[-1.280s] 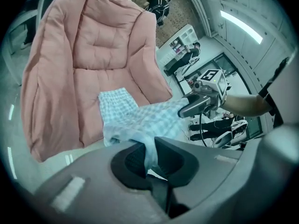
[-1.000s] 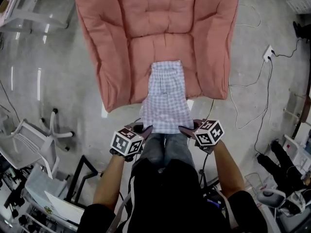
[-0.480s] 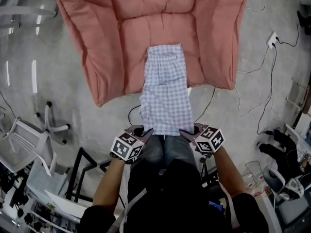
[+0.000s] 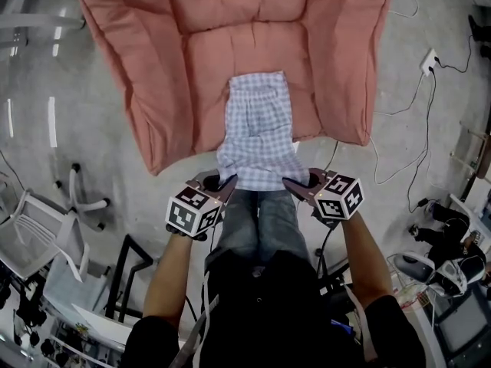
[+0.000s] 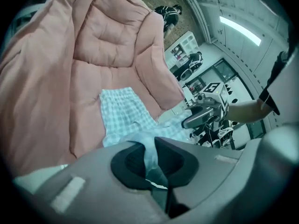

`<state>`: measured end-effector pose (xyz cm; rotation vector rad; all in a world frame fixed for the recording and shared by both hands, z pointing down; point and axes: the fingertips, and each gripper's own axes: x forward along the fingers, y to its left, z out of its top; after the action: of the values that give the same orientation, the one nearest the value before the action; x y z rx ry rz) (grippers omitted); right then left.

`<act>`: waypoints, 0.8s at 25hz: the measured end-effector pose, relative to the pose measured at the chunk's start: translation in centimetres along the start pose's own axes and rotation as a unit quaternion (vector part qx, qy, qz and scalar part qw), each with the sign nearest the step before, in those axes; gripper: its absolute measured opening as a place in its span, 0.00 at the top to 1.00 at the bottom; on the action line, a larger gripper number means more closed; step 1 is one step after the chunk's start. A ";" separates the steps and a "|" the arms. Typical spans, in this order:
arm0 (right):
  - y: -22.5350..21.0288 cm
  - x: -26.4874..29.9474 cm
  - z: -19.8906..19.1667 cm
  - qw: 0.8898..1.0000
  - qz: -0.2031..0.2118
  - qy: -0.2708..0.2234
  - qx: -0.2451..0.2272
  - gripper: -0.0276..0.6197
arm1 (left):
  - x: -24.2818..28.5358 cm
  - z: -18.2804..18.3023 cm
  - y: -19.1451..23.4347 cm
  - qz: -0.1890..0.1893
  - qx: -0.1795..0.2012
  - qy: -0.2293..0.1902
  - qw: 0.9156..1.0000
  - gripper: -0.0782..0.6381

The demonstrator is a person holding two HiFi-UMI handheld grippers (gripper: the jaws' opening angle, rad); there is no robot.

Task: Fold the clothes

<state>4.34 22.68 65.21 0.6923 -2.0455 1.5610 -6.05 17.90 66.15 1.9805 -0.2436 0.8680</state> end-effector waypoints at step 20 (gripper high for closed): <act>-10.8 0.9 17.0 0.989 -0.125 -0.070 -0.043 0.93 | 2.3 14.9 10.9 0.100 -0.030 -0.093 0.990 0.85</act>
<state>9.52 3.72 69.62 1.0073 -2.0202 1.3090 -2.57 0.10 70.30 2.0052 -0.5786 0.7906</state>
